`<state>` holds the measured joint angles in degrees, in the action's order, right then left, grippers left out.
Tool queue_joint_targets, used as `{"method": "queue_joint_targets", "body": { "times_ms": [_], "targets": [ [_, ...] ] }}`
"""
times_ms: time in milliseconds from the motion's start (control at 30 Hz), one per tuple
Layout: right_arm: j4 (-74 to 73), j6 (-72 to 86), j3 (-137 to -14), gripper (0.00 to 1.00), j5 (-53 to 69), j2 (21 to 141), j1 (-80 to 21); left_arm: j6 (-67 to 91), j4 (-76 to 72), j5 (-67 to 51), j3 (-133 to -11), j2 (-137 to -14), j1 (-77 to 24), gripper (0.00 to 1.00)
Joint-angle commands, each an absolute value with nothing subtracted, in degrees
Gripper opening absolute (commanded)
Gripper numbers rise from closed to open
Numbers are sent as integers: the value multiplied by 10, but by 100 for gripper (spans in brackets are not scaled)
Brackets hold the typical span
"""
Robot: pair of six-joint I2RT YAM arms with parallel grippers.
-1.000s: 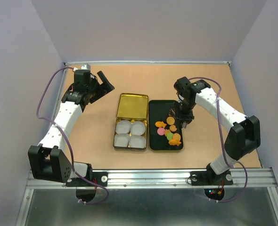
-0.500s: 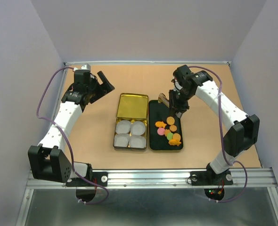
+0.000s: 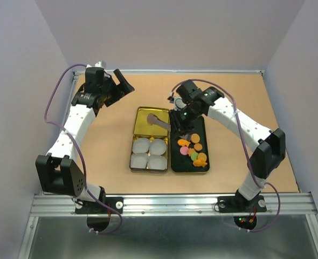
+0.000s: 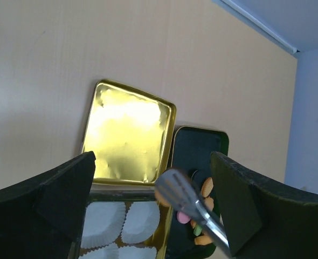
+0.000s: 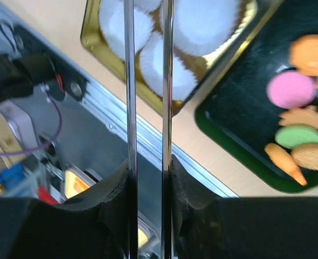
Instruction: Pack the cookies
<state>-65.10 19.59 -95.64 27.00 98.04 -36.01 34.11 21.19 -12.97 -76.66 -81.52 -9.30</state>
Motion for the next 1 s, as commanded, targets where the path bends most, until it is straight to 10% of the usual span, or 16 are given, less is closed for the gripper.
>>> {"method": "queue_joint_targets", "body": {
  "times_ms": [0,567,967],
  "targets": [
    [-618,169,-954,19,275,992,-426,340,207,-149,-820,-837,-98,98],
    [-579,135,-912,21,308,1041,-468,334,216,-151,-863,-866,-108,98],
    [-583,142,-911,41,286,1042,-474,330,214,-144,-838,-846,-108,98]
  ]
}}
